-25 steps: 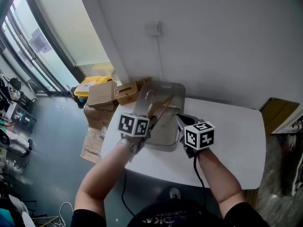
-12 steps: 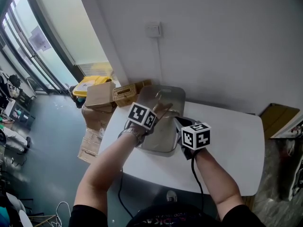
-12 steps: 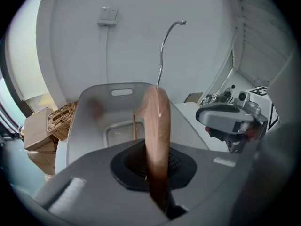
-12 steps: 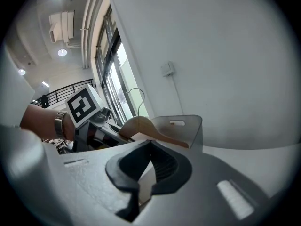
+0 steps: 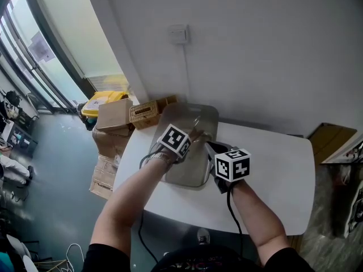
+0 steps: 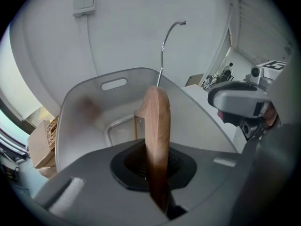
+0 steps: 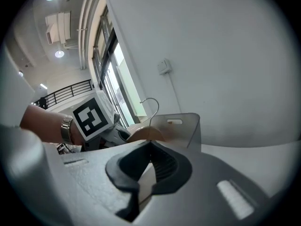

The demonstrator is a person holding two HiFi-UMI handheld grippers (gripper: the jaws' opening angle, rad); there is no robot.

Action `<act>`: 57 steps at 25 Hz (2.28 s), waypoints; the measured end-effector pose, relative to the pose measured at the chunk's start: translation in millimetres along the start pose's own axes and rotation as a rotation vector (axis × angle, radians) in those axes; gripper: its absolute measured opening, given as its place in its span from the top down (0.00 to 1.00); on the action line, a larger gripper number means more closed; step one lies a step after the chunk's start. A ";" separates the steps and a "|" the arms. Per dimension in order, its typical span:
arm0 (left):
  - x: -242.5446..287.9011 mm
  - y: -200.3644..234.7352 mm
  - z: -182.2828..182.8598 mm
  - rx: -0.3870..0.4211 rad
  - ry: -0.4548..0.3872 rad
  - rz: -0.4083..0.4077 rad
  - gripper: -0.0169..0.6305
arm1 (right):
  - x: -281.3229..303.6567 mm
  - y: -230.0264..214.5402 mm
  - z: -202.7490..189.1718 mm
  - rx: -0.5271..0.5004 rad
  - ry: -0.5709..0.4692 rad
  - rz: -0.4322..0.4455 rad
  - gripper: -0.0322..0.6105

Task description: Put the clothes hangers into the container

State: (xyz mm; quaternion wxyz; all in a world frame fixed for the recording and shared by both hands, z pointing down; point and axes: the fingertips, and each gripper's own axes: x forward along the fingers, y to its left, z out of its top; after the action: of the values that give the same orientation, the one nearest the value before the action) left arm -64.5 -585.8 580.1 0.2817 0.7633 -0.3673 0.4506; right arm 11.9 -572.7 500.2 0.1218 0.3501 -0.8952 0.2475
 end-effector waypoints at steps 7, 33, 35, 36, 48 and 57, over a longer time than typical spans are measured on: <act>21.3 -0.3 5.6 0.043 0.033 0.000 0.97 | -1.4 -14.3 -3.8 0.020 -0.002 -0.015 0.95; 25.8 -18.5 6.2 0.106 0.016 -0.003 0.86 | -15.5 -20.5 -15.7 0.059 -0.012 -0.032 0.95; 24.8 -23.0 4.7 0.101 0.010 -0.013 0.82 | -18.9 -20.1 -17.5 0.059 -0.012 -0.035 0.95; 24.5 -25.5 3.3 0.100 0.009 -0.017 0.80 | -20.6 -19.7 -18.6 0.060 -0.013 -0.036 0.95; 9.5 -45.3 -4.4 0.092 -0.030 -0.003 0.74 | -45.1 -8.3 -27.6 0.061 -0.023 -0.036 0.95; -32.6 -39.2 -12.3 0.003 -0.131 0.013 0.74 | -53.8 11.0 -28.2 0.047 -0.032 -0.020 0.95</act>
State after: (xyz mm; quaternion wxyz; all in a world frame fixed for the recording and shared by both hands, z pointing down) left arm -49.1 -544.0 552.4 0.2529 0.7891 -0.3894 0.4023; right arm 44.6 -520.4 499.2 0.1016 0.3657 -0.8874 0.2616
